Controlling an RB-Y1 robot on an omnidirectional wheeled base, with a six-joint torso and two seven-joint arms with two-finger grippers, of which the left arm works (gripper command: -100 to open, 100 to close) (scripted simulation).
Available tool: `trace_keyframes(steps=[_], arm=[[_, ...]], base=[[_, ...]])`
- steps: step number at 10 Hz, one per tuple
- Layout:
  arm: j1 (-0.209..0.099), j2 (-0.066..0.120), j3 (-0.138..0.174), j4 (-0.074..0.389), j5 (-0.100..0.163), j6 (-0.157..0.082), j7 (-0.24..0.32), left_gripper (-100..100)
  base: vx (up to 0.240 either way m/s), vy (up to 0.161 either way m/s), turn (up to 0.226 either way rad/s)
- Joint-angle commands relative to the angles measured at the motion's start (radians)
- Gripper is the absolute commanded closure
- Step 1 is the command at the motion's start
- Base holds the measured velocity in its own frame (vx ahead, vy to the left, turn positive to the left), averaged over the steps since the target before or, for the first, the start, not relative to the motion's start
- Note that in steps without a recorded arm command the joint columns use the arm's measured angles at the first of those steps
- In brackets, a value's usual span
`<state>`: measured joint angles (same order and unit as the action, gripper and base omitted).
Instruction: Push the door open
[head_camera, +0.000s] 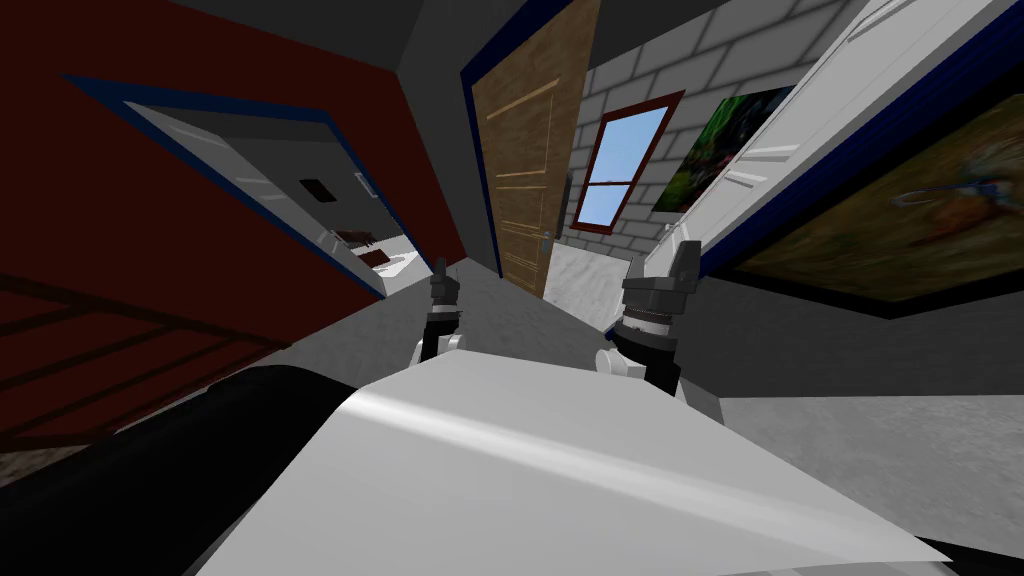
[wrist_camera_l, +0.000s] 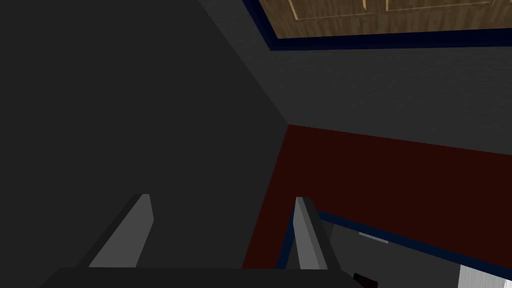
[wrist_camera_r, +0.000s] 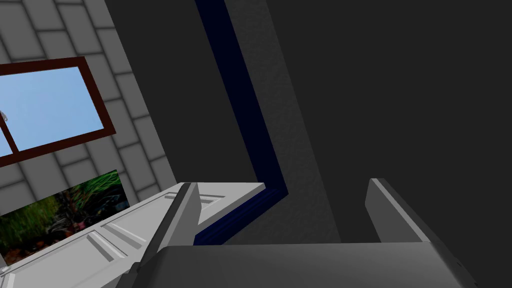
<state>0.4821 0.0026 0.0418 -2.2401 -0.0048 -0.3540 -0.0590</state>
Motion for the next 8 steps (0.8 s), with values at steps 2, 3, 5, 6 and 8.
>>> trace_keyframes(steps=[2,3,5,6,8], arm=[[-0.028,0.014,-0.010,0.046,0.012,-0.002,-0.007,-100],[-0.041,0.019,-0.014,0.066,0.017,-0.002,-0.010,-100],[-0.065,0.029,-0.023,0.106,0.028,-0.004,-0.015,-100],[-0.074,0.032,-0.026,0.121,0.032,-0.004,-0.018,-100],[-0.093,0.038,-0.032,0.151,0.039,-0.005,-0.022,-100]], base=[[0.098,0.015,-0.052],[0.114,0.013,-0.036],[0.119,0.055,-0.052],[0.095,0.005,-0.037],[0.077,0.014,-0.035]])
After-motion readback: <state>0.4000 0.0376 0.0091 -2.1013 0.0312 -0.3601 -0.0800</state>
